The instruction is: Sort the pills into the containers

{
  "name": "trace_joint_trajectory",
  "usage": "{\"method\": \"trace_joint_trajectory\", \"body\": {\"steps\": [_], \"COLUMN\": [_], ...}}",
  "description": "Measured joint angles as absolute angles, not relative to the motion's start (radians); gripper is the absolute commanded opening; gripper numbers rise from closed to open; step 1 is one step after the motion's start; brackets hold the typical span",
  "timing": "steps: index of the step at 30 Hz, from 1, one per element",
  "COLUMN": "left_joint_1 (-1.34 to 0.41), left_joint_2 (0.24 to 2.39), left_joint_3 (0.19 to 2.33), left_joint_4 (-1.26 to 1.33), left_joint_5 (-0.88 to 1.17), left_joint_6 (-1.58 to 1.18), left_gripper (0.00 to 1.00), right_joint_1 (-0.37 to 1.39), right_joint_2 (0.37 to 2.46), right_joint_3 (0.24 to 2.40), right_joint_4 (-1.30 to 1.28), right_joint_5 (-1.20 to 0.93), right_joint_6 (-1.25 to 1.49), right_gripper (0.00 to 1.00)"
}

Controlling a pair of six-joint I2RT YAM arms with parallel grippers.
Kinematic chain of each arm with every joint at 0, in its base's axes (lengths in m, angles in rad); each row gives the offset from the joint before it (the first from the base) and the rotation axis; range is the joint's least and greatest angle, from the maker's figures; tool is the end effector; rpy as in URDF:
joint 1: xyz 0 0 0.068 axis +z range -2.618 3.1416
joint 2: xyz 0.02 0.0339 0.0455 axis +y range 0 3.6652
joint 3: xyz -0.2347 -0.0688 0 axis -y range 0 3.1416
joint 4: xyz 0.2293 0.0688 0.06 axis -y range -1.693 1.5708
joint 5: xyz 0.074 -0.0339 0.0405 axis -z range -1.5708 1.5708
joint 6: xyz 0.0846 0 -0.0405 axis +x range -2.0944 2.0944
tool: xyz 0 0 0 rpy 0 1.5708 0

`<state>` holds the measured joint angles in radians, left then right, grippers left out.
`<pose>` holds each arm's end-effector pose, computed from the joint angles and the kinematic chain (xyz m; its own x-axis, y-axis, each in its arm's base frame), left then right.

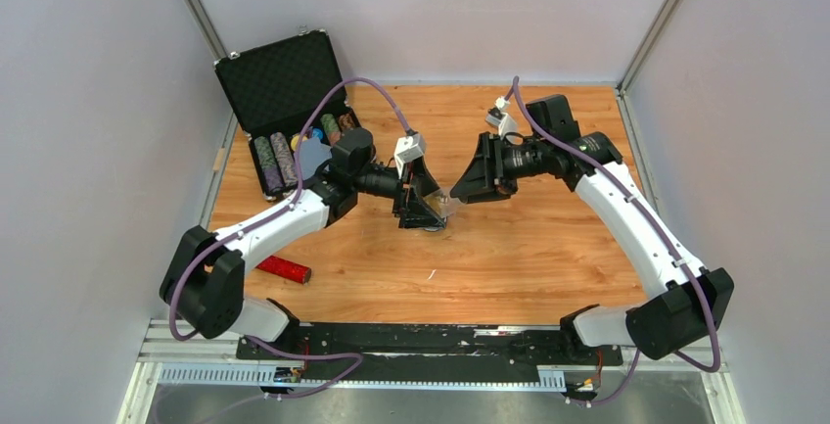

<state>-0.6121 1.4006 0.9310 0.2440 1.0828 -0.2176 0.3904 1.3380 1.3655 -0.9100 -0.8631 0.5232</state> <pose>0.2211 -0.2466 0.2691 -0.3890 0.1495 -0.9090 0.9115 -0.0806 -0.4033 0.2302 0.1642 0.3085 -0.9653 -0.0460 -0.2570 -0.2441 0.5085 0.8257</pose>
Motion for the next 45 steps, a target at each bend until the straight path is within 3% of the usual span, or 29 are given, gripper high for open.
{"method": "trace_joint_trajectory", "body": {"steps": [5, 7, 13, 22, 26, 32, 34, 36, 39, 41, 45], "left_joint_1": [-0.613, -0.614, -0.614, -0.614, -0.614, -0.614, -0.614, -0.614, -0.614, -0.614, -0.614], "left_joint_2": [1.423, 1.422, 1.421, 1.42, 1.42, 1.42, 1.42, 1.42, 1.42, 1.42, 1.415], "left_joint_3": [0.929, 0.929, 0.941, 0.996, 0.996, 0.997, 0.998, 0.998, 1.003, 1.008, 1.009], "left_joint_4": [0.25, 0.254, 0.163, -0.048, -0.069, -0.087, -0.089, -0.093, -0.1, -0.105, -0.121], "left_joint_5": [1.113, 1.117, 1.119, 1.124, 1.124, 1.128, 1.125, 1.119, 1.087, 1.05, 0.961], "left_joint_6": [-0.241, -0.242, -0.196, -0.088, -0.087, -0.076, -0.072, -0.07, -0.065, -0.057, -0.028], "left_gripper": [0.79, 0.84, 0.88, 0.86, 0.75, 0.4, 0.31, 0.23, 0.19, 0.18, 0.18], "right_joint_1": [0.397, 0.398, 0.412, 0.441, 0.445, 0.447, 0.447, 0.447, 0.447, 0.448, 0.448], "right_joint_2": [1.342, 1.342, 1.342, 1.369, 1.382, 1.387, 1.387, 1.387, 1.386, 1.386, 1.386], "right_joint_3": [1.367, 1.367, 1.367, 1.366, 1.359, 1.358, 1.355, 1.353, 1.339, 1.328, 1.325], "right_joint_4": [-0.907, -0.907, -0.907, -0.908, -0.908, -0.904, -0.9, -0.894, -0.883, -0.874, -0.854], "right_joint_5": [-0.884, -0.886, -0.887, -0.864, -0.855, -0.851, -0.852, -0.85, -0.81, -0.774, -0.737], "right_joint_6": [0.516, 0.511, 0.492, 0.458, 0.45, 0.442, 0.442, 0.443, 0.465, 0.492, 0.562], "right_gripper": [0.17, 0.19, 0.2, 0.22, 0.22, 0.26, 0.45, 0.74, 0.87, 0.87, 0.7]}}
